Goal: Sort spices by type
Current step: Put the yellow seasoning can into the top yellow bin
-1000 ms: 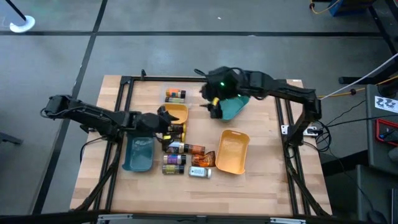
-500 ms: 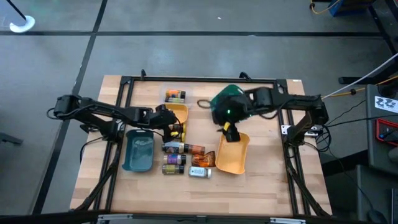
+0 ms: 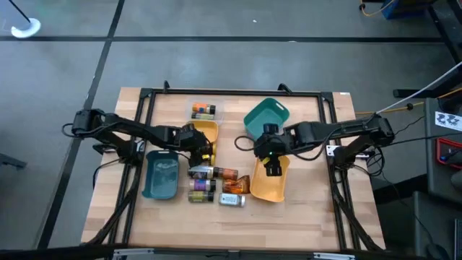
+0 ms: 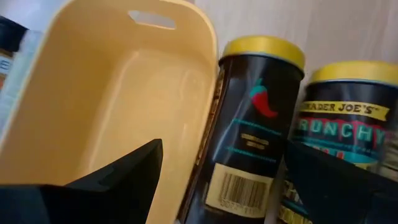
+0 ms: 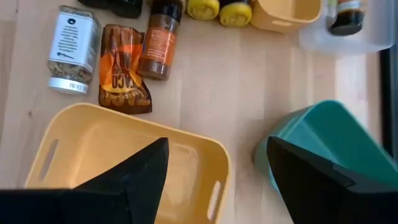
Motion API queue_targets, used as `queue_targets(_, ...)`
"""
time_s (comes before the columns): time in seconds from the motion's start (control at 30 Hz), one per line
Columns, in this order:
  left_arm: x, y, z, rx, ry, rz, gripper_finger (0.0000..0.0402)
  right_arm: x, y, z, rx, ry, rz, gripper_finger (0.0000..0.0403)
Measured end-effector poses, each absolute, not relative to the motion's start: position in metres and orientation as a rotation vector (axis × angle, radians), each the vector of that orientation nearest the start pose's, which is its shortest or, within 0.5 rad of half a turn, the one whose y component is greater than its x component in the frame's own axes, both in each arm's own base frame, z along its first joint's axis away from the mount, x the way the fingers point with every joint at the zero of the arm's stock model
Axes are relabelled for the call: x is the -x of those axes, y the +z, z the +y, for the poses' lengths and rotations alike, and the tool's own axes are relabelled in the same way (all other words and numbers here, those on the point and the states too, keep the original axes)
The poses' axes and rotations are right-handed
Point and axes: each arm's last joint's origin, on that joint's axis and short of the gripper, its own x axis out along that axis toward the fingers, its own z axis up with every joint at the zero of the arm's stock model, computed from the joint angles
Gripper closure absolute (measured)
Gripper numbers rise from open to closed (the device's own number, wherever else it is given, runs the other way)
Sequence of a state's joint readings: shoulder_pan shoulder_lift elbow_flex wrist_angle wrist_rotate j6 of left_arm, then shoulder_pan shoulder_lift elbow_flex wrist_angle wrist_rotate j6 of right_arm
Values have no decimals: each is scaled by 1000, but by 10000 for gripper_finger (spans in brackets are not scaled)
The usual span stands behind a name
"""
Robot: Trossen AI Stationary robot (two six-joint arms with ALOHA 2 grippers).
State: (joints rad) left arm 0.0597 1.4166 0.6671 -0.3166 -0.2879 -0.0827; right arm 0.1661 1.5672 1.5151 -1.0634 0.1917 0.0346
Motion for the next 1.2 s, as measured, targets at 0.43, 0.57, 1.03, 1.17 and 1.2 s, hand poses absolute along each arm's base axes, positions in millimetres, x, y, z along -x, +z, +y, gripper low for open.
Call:
queue_targets(0.43, -248, 144, 23, -61, 351, 1107, 121, -302, 241, 44, 109, -87, 1144, 133)
queue_targets(0.57, -248, 144, 23, -61, 351, 1102, 157, -303, 230, 44, 98, -87, 1106, 133)
queue_targets(1.03, -264, 180, 24, -65, 349, 1160, 230, -327, 240, 55, -60, 120, 830, 133)
queue_targets(1.17, -269, 200, 24, -73, 344, 1164, 248, -328, 240, 56, -68, 139, 816, 133)
queue_targets(1.2, -270, 205, 24, -75, 342, 1158, 254, -328, 240, 56, -71, 145, 817, 133)
